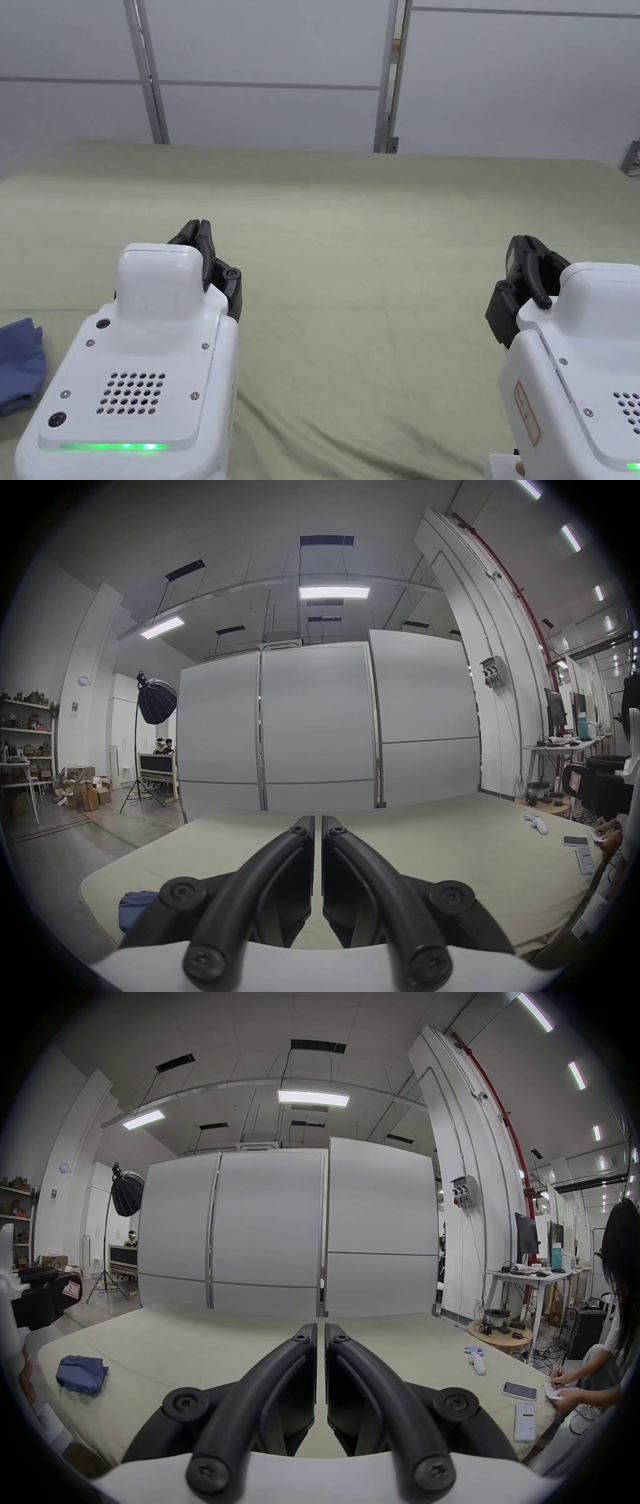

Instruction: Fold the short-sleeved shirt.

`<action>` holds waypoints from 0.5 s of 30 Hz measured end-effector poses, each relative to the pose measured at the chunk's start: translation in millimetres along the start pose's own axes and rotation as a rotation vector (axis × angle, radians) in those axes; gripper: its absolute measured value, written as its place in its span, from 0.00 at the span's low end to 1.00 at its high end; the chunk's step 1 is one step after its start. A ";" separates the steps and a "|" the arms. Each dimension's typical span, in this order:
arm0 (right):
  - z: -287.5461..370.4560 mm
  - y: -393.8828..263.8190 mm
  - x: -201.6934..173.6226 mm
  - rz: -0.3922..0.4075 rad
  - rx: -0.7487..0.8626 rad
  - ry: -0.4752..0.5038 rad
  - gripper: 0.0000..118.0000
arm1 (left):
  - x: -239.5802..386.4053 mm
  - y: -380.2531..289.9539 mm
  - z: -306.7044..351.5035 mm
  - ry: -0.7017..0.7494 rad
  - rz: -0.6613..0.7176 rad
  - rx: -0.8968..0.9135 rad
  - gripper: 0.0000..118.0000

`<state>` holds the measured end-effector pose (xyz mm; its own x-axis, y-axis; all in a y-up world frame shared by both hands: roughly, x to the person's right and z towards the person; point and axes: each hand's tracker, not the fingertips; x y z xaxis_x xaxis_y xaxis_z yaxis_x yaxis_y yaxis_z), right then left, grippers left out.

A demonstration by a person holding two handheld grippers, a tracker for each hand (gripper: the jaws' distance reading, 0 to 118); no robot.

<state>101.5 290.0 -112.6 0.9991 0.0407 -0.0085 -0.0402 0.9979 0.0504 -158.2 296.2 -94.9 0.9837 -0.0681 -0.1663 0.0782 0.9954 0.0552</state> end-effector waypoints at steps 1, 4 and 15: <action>0.1 0.1 0.0 0.000 0.000 0.000 0.05 | 0.2 0.1 0.0 0.000 0.000 0.000 0.04; -0.5 0.0 -0.3 -0.002 -0.002 0.002 0.05 | 0.5 0.1 -0.5 -0.002 -0.002 -0.006 0.04; -2.7 -0.8 -2.6 0.002 -0.014 0.011 0.05 | 1.8 -1.2 -1.8 0.000 -0.014 -0.012 0.04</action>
<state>99.0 289.2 -115.3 0.9989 0.0433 -0.0199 -0.0425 0.9984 0.0367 -156.8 295.0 -97.0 0.9826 -0.0820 -0.1669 0.0900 0.9951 0.0406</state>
